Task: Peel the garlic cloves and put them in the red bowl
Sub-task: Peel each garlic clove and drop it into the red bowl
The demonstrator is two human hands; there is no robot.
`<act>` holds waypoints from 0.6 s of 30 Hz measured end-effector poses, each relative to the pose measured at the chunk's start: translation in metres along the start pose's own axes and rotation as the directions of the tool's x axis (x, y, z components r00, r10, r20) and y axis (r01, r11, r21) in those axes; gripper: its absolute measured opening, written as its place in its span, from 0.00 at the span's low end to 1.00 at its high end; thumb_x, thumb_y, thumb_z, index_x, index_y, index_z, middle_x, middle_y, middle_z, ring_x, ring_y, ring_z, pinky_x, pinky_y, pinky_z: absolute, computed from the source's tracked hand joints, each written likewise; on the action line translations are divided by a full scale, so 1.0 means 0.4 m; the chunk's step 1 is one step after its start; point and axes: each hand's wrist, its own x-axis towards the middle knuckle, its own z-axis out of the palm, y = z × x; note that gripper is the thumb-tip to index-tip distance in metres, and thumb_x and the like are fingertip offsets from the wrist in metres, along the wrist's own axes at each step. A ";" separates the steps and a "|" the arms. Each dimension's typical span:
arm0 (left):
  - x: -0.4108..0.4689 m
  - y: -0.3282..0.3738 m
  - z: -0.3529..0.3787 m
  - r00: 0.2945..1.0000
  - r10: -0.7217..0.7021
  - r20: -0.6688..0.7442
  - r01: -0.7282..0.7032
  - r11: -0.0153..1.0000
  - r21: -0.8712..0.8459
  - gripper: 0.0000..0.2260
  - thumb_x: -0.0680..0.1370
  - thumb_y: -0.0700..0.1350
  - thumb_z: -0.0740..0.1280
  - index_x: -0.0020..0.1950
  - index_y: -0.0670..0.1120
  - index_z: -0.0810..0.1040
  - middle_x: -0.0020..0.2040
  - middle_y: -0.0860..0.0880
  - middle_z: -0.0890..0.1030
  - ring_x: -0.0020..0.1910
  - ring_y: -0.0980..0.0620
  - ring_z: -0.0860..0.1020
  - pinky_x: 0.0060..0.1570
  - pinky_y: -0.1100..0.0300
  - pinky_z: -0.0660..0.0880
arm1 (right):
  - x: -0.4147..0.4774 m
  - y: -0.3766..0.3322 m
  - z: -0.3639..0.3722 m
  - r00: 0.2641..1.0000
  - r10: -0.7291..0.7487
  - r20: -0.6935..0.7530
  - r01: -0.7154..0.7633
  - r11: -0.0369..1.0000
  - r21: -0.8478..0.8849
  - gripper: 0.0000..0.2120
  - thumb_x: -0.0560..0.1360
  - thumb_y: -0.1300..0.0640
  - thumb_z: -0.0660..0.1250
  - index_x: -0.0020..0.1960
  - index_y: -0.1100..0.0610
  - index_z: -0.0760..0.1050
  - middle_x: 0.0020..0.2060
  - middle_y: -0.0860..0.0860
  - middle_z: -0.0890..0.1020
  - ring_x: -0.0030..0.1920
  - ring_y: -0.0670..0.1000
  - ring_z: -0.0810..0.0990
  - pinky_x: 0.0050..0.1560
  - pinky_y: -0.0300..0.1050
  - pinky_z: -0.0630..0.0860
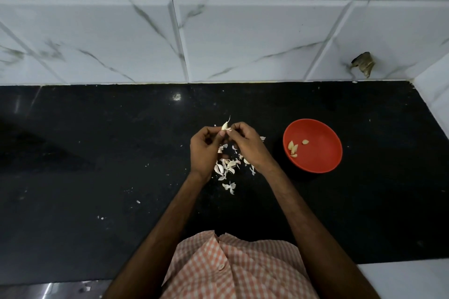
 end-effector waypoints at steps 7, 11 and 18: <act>0.001 -0.002 -0.013 0.999 0.033 0.023 -0.035 0.996 0.081 0.05 0.81 0.39 0.69 0.55 0.39 0.80 0.47 0.42 0.85 0.46 0.45 0.85 0.32 0.54 0.81 | -0.009 0.001 -0.021 0.974 -0.207 -0.093 0.187 0.963 -0.194 0.13 0.76 0.58 0.73 0.59 0.54 0.76 0.49 0.47 0.82 0.48 0.43 0.82 0.46 0.39 0.80; 0.002 0.000 -0.015 0.996 0.067 0.050 -0.075 0.982 0.174 0.04 0.81 0.40 0.68 0.54 0.41 0.81 0.47 0.44 0.84 0.46 0.45 0.84 0.30 0.52 0.81 | -0.009 0.001 -0.024 0.949 -0.290 -0.127 0.264 0.946 -0.189 0.09 0.74 0.61 0.75 0.53 0.56 0.80 0.47 0.48 0.83 0.48 0.45 0.83 0.49 0.44 0.82; -0.007 0.010 0.007 0.998 -0.028 0.050 0.027 0.999 0.033 0.06 0.82 0.39 0.67 0.55 0.39 0.82 0.43 0.43 0.85 0.39 0.49 0.80 0.28 0.61 0.77 | -0.003 0.006 -0.020 0.941 -0.276 -0.198 0.243 0.954 -0.175 0.05 0.75 0.60 0.75 0.45 0.54 0.79 0.40 0.48 0.84 0.43 0.45 0.83 0.43 0.39 0.80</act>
